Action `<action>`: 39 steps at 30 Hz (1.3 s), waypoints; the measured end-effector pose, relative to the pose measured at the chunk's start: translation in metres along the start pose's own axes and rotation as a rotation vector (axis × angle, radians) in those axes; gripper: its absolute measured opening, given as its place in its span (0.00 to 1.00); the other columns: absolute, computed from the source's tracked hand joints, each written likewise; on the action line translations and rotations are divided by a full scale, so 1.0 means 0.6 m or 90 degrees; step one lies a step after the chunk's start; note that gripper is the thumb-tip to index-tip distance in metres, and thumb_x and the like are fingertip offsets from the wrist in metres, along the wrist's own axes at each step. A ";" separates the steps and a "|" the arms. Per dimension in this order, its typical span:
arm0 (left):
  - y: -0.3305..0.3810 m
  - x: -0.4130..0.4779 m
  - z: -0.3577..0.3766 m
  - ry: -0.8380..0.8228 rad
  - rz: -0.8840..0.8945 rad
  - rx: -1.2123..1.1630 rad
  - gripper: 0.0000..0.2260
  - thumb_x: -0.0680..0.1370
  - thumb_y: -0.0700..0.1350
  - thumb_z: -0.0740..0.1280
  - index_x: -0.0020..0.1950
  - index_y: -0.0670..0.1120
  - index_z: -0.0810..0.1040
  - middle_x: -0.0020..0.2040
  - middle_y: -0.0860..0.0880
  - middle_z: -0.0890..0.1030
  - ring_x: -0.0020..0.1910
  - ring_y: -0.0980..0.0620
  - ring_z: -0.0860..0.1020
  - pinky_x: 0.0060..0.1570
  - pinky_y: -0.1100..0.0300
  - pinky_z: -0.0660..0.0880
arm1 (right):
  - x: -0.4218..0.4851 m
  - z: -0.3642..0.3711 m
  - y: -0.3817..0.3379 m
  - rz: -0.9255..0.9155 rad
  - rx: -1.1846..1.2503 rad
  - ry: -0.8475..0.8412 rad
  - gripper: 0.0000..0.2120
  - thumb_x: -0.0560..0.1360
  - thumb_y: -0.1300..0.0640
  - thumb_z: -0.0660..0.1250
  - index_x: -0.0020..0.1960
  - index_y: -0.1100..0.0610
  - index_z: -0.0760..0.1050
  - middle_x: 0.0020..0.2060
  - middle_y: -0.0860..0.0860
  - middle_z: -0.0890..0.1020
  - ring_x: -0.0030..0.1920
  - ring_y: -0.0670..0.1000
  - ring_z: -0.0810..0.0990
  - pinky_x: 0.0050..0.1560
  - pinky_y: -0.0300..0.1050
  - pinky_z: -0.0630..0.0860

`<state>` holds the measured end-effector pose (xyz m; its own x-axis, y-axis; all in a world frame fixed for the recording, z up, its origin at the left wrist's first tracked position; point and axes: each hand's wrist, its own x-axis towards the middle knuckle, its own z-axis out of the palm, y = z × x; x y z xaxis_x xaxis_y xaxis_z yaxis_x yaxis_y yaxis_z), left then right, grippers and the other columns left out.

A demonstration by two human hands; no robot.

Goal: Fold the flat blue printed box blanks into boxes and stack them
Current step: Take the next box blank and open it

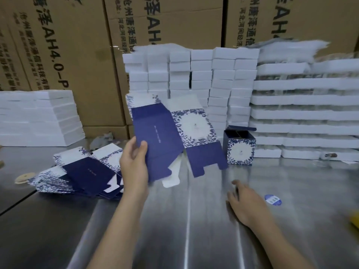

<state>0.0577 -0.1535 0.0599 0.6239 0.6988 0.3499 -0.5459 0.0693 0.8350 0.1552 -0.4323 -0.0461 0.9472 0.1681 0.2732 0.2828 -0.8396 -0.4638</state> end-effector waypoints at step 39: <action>-0.075 -0.087 0.052 -0.385 -0.325 -0.075 0.30 0.71 0.68 0.76 0.72 0.69 0.75 0.67 0.48 0.84 0.65 0.40 0.83 0.62 0.38 0.81 | -0.022 -0.074 -0.063 -0.013 0.854 -0.166 0.20 0.88 0.49 0.55 0.55 0.46 0.87 0.50 0.53 0.88 0.49 0.57 0.86 0.48 0.54 0.83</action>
<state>0.0669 -0.2153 0.0172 0.9893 0.0565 0.1344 -0.1458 0.3742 0.9158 0.1252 -0.4259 0.0052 0.8999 0.3910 0.1933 0.0836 0.2803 -0.9563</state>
